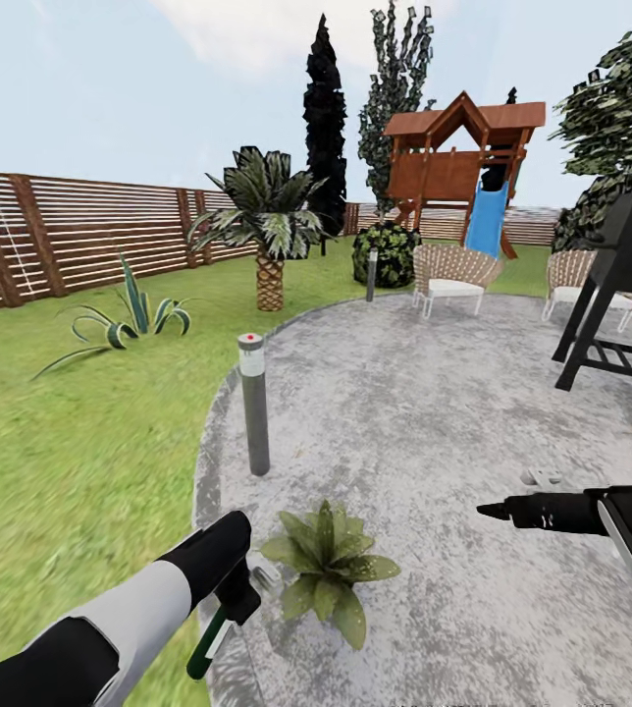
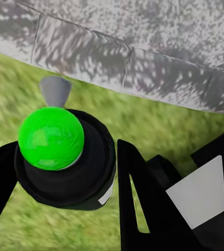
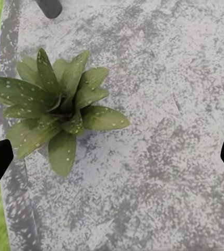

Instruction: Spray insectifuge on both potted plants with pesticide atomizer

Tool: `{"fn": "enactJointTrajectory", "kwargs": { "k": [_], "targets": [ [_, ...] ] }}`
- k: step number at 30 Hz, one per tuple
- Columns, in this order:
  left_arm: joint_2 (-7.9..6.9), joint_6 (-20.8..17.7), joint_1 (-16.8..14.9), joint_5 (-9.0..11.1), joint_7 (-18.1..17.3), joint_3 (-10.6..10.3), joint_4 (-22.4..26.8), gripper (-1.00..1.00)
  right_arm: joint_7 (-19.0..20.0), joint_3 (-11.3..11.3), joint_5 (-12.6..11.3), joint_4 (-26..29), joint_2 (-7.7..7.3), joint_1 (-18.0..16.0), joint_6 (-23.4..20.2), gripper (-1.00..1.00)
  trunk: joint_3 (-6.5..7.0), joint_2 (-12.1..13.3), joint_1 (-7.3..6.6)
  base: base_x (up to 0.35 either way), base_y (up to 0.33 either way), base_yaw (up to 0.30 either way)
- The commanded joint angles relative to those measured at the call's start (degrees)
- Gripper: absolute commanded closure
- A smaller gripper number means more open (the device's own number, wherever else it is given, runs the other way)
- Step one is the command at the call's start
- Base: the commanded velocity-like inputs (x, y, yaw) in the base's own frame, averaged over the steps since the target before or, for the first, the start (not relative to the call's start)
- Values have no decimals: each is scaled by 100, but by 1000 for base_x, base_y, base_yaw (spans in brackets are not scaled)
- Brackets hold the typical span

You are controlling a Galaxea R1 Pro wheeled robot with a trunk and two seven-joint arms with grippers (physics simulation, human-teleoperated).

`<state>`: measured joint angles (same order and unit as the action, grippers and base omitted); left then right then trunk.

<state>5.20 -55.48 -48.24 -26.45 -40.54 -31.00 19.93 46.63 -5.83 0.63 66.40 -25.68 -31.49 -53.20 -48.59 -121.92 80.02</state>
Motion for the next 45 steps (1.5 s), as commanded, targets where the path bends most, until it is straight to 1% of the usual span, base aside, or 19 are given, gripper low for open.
{"fn": "enactJointTrajectory", "kwargs": {
  "k": [1, 12, 17, 20, 23, 31, 40, 45],
  "targets": [
    [-2, -7, -1, -62, -60, -12, 11, 100, 23, -6, 8, 4, 1, -6, -41, -100, -6, -3, -1, 18, 315, -267],
    [-2, -7, -1, -62, -60, -14, 11, 100, 22, -6, 10, 4, 1, -6, -41, -100, -6, -3, -1, 2, 306, -271],
    [10, -11, -1, -62, -60, -12, 77, 100, 22, -6, 8, 4, 1, -6, -41, -100, -6, -3, -1, 0, 102, -243],
    [15, -14, -1, -62, -67, -12, 378, 100, 20, -8, 8, 4, 1, -6, -41, -100, -6, -3, -1, 0, 10, -59],
    [16, -23, -18, -62, -75, -12, 502, 100, 22, -7, 8, 4, 1, -6, -41, -100, -6, -3, -1, 0, 2, -15],
    [-2, -45, -36, -69, -77, -19, 512, 100, 22, -11, 8, 4, 0, -6, -41, -100, -6, -3, -1, 0, 26, -189],
    [-15, -112, -36, -71, -77, -20, 500, 100, 21, -8, 8, 4, -1, -6, -41, -100, -6, -3, -1, 0, 286, -51],
    [-74, -112, -36, -71, -77, -13, 499, 100, 22, -7, 8, 4, 1, -6, -41, -100, -6, -3, -1, 22, 312, 0]
  ]
}}
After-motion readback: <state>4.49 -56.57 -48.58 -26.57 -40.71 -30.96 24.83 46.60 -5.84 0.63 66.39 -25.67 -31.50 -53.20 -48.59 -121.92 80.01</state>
